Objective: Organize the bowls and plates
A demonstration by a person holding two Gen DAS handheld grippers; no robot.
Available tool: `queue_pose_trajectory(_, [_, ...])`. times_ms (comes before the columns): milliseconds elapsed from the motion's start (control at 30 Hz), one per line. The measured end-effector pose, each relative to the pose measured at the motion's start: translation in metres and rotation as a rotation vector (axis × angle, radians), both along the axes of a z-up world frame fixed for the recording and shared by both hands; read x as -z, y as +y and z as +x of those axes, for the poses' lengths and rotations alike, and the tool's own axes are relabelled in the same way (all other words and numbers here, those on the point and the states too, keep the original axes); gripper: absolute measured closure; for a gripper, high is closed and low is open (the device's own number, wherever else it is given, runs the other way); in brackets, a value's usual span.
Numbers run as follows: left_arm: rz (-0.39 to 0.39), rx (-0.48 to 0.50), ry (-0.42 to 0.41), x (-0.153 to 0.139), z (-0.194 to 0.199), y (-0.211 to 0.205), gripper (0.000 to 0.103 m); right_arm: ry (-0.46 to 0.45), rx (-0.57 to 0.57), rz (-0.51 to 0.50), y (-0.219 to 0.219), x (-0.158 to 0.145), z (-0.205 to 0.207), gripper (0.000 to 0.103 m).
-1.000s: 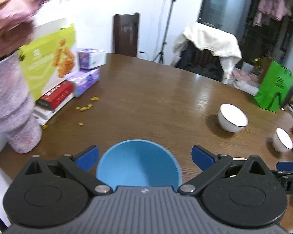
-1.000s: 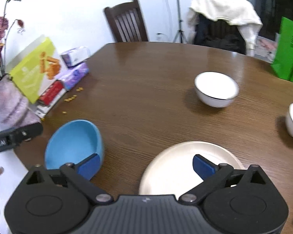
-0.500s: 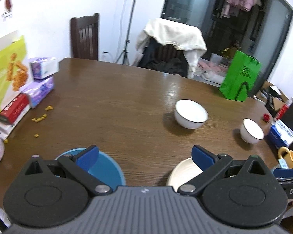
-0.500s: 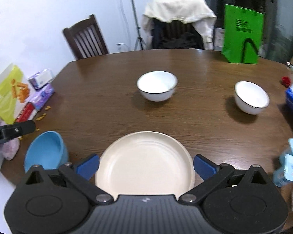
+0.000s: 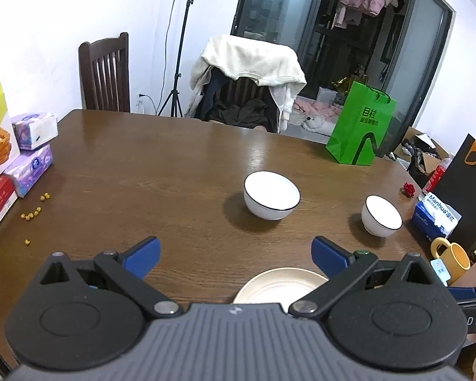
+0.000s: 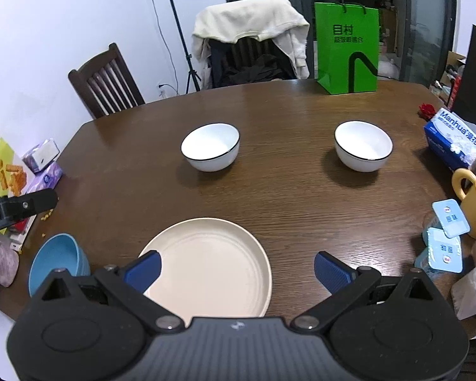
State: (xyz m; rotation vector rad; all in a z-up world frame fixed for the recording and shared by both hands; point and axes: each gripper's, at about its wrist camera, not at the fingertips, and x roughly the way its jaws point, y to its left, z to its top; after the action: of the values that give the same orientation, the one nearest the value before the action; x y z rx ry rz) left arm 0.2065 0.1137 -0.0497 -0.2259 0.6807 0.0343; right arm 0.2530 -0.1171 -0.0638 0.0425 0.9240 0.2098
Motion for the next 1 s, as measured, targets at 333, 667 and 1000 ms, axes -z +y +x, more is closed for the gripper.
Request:
queue_pose_trajectory(333, [0.012, 0.002, 0.004, -0.002, -0.012, -0.016, 0.0, -0.014, 0.003, -0.018, -0.015, -0.003, -0.014, 0.0])
queue_pose_trajectory(667, [0.014, -0.039, -0.007, -0.011, -0.04, -0.028, 0.0, -0.034, -0.022, -0.033, -0.029, -0.013, -0.031, 0.0])
queue_pose_trajectory(1000, [0.022, -0.05, -0.025, -0.023, -0.052, -0.039, 0.0, -0.048, -0.051, -0.039, -0.036, -0.022, -0.043, 0.0])
